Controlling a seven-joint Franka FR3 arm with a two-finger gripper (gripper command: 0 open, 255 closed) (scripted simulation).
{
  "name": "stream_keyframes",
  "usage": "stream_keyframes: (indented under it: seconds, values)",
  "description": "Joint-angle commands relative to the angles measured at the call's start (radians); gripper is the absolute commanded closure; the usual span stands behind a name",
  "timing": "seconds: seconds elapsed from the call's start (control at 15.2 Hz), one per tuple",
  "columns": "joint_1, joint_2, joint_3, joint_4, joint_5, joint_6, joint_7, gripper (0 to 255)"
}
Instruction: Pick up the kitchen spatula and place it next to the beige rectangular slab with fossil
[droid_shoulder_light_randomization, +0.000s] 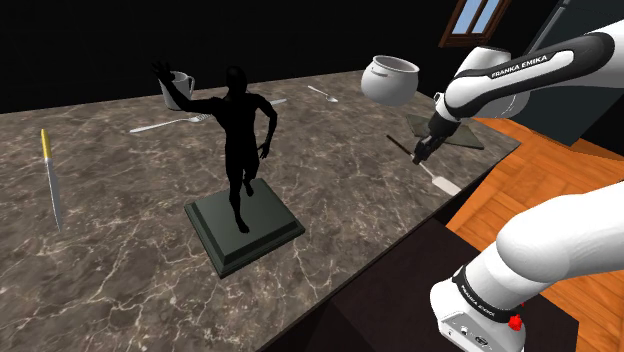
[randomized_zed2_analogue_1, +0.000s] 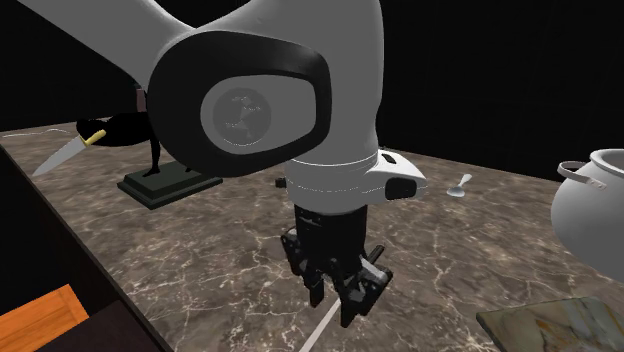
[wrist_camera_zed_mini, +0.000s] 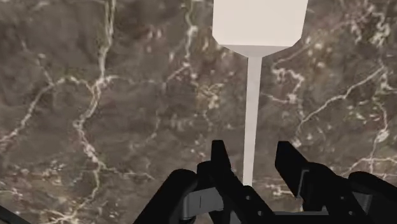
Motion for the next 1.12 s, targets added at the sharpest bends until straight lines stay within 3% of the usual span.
stream_keyframes:
  seconds: [0.0,0.26,0.53,1.06]
  values:
    - [0.0,0.0,0.0,0.0,0.0,0.0,0.0,0]
    - [0.0,0.0,0.0,0.0,0.0,0.0,0.0,0]
    - [-0.01,-0.099,0.024,0.063,-0.005,-0.161,0.01,0]
    - [-0.01,-0.099,0.024,0.063,-0.004,-0.161,0.01,0]
